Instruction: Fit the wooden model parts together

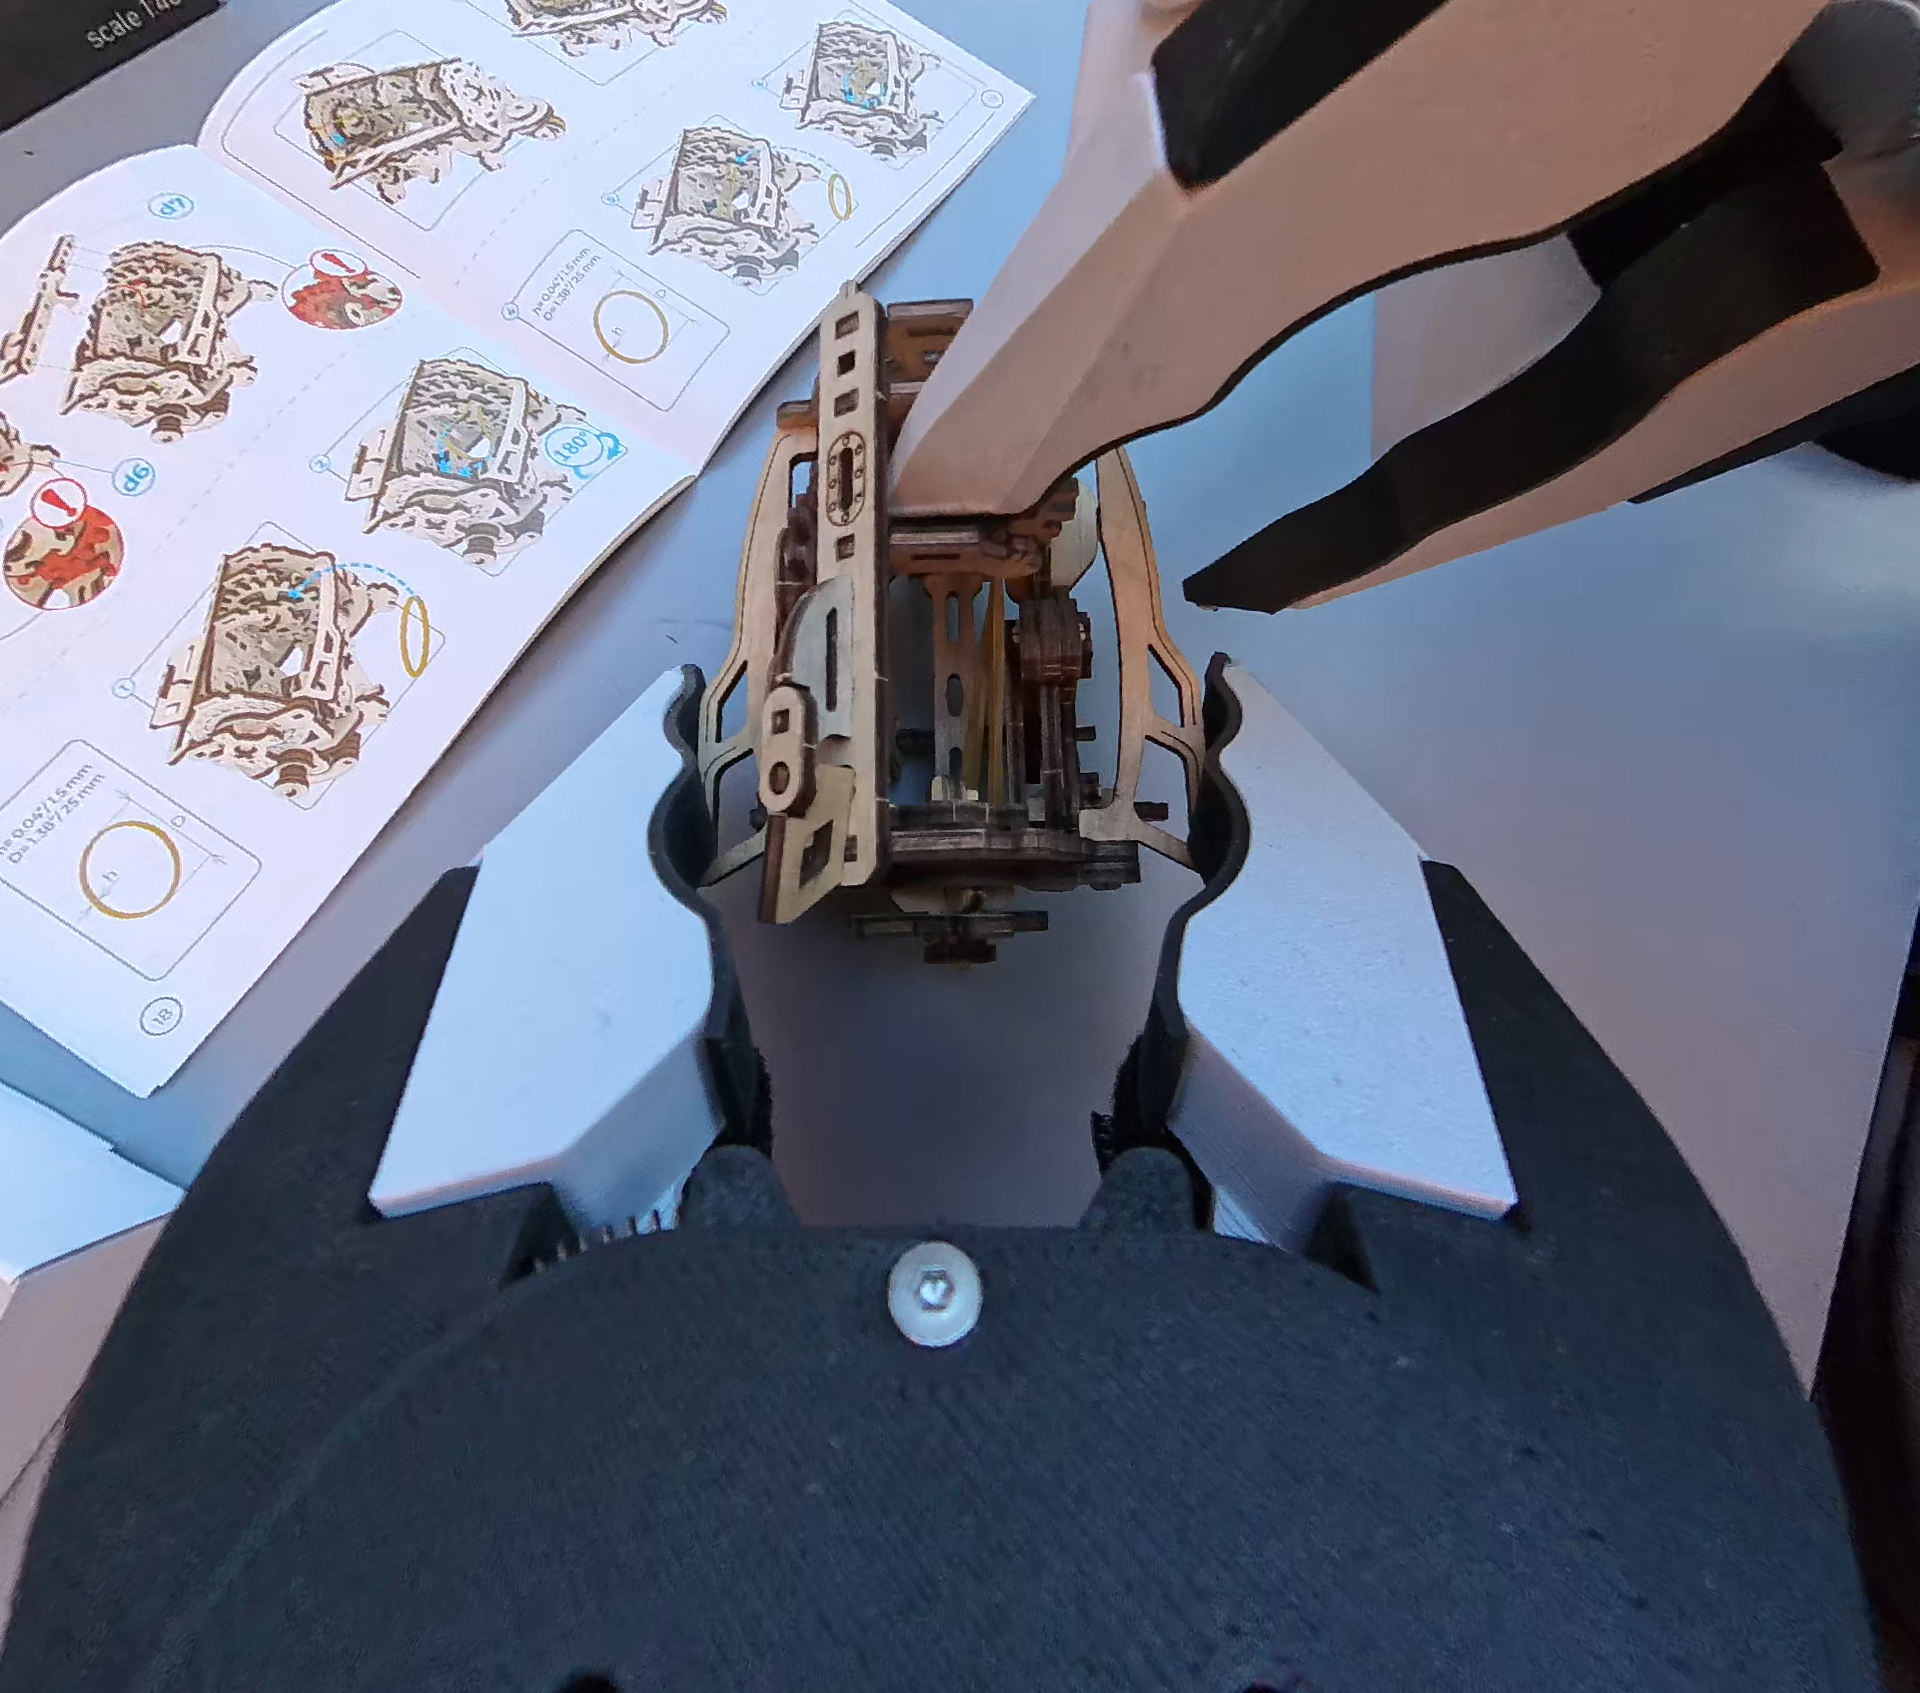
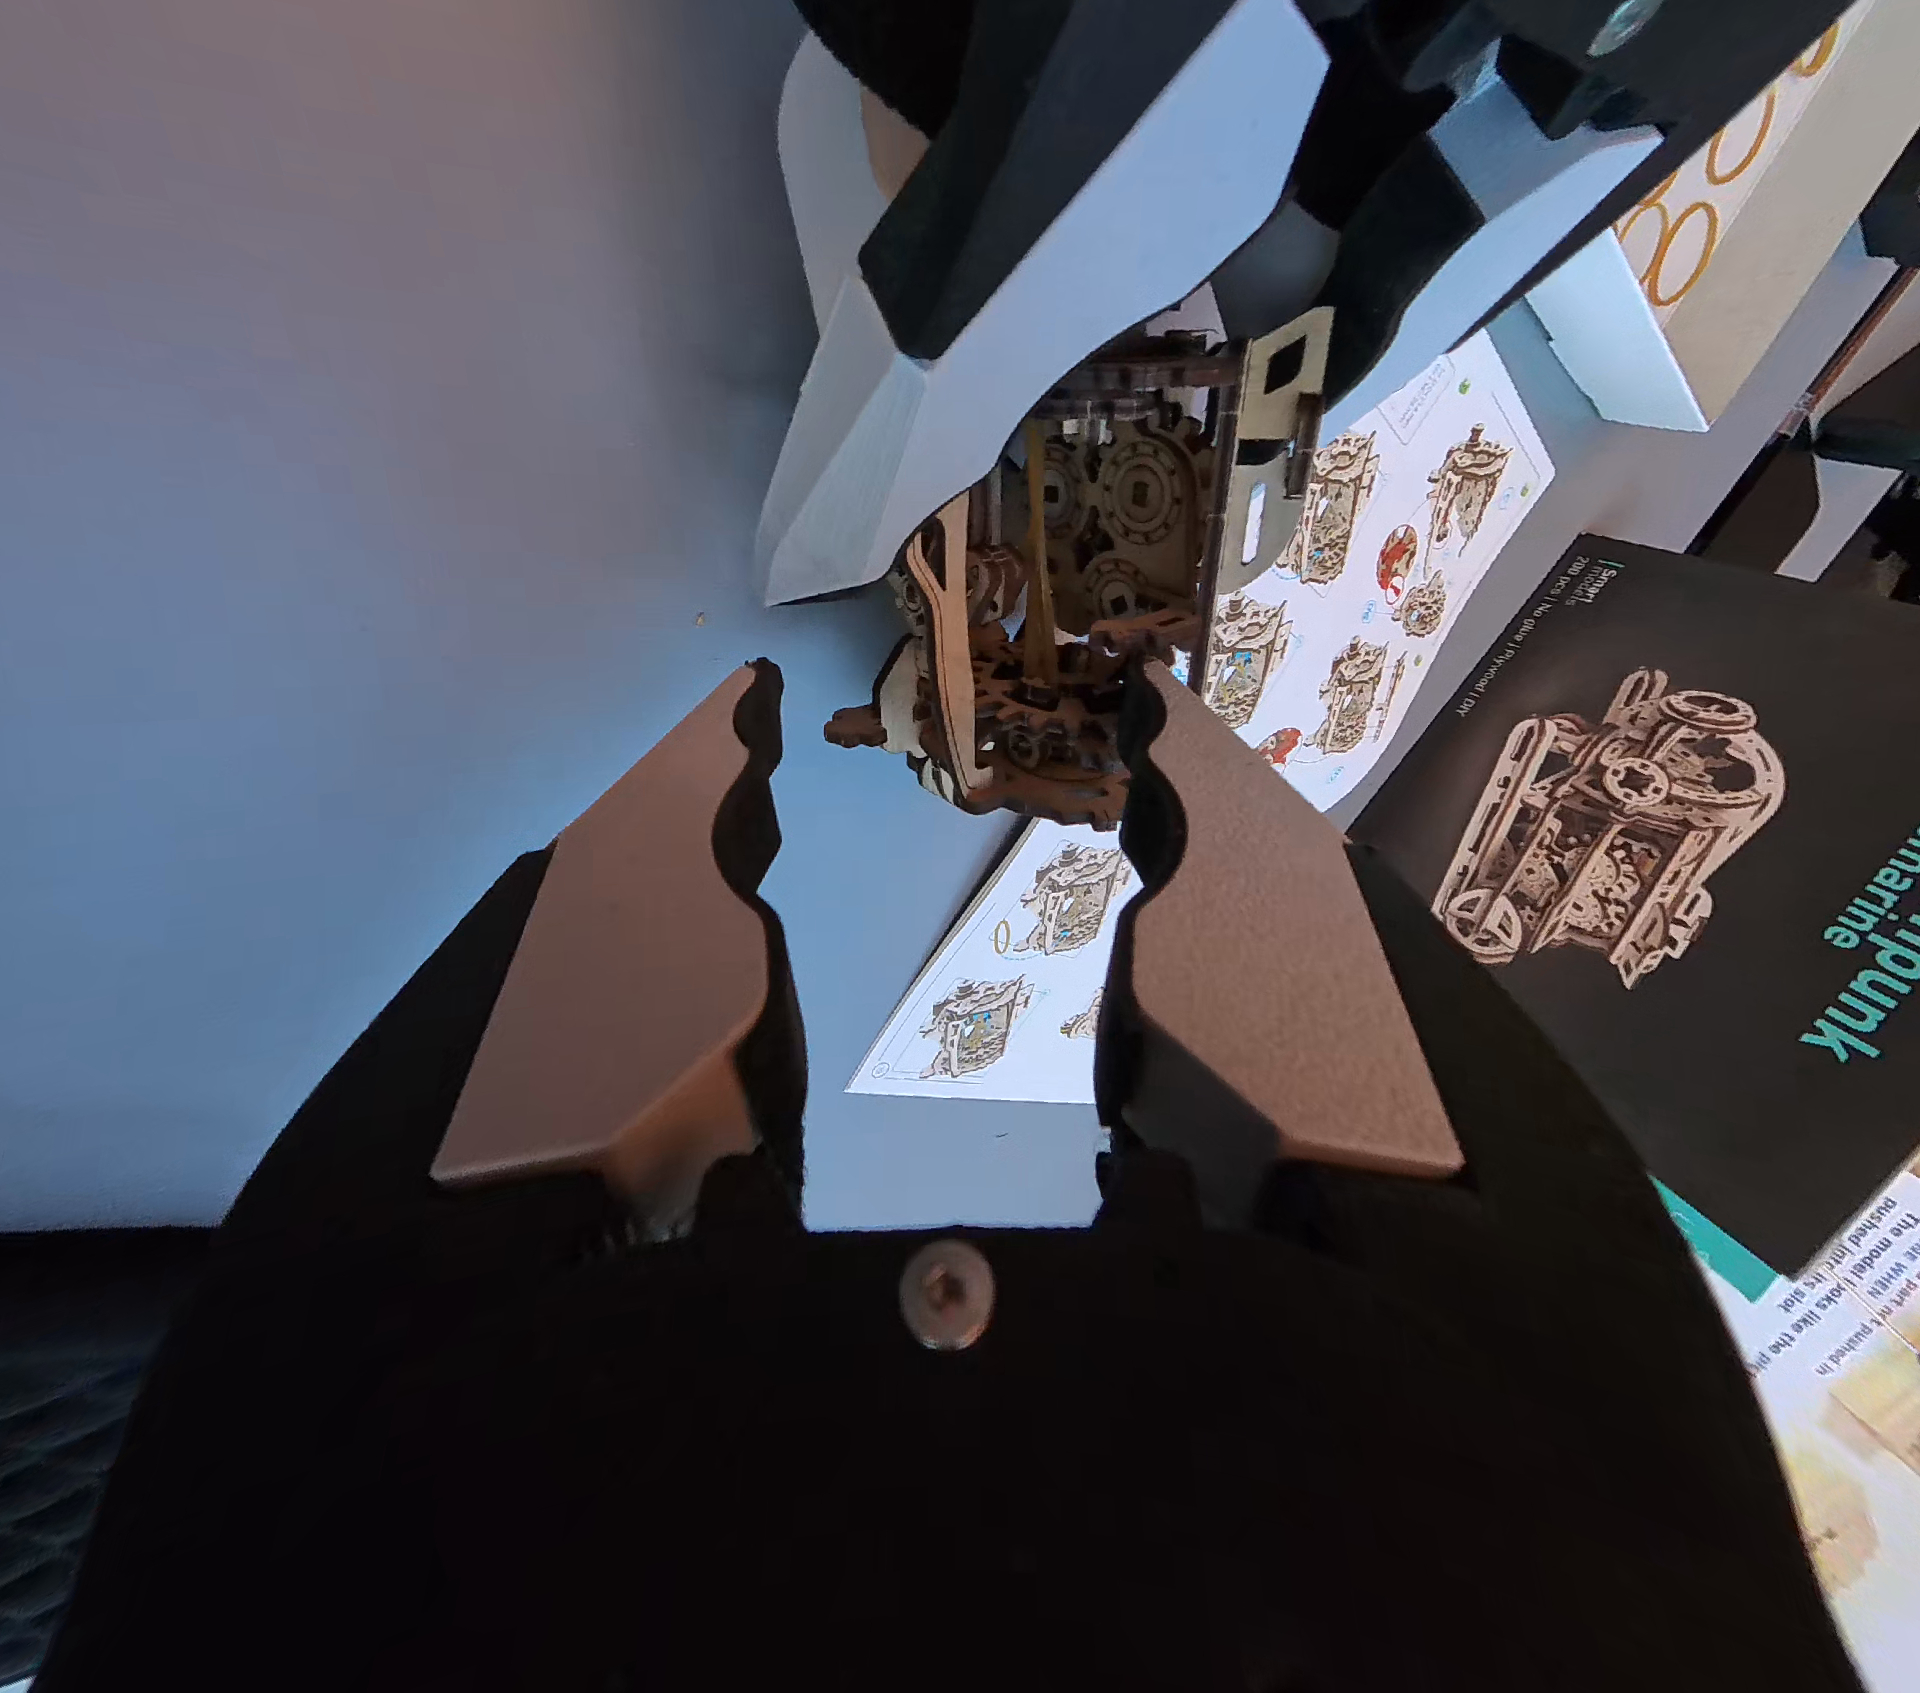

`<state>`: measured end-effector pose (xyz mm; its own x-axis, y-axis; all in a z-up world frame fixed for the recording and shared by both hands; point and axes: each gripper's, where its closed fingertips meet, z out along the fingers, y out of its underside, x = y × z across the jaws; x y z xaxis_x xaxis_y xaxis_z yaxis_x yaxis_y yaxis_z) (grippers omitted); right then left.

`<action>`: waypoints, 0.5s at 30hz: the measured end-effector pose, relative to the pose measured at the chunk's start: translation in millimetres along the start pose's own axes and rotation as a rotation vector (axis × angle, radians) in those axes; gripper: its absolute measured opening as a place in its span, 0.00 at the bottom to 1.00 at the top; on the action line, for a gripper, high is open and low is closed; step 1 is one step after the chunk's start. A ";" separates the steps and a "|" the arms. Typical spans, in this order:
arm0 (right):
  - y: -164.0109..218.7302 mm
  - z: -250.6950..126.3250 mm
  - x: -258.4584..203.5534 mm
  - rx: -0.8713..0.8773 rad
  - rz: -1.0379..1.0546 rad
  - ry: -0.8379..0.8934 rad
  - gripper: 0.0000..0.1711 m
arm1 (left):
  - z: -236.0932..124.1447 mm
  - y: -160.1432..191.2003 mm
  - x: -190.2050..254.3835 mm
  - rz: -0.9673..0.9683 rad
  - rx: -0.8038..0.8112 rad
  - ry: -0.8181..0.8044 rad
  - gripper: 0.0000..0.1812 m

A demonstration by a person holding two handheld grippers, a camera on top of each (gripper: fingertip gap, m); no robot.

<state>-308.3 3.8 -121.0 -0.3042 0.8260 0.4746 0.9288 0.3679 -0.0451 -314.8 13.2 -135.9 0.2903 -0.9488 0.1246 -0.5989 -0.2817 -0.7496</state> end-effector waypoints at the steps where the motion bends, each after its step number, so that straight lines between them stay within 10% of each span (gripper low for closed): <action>1: 0.0 -0.3 -0.2 -0.001 0.001 0.001 0.38 | 0.1 0.0 0.1 0.004 -0.001 -0.002 0.51; 15: -0.1 -1.7 -1.4 0.018 0.021 -0.002 0.38 | 1.5 -1.1 0.5 0.015 0.000 -0.005 0.51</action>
<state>-307.6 1.9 -120.1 -0.2850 0.8343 0.4720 0.9310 0.3581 -0.0707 -312.9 13.3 -136.0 0.2850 -0.9522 0.1100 -0.6034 -0.2673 -0.7513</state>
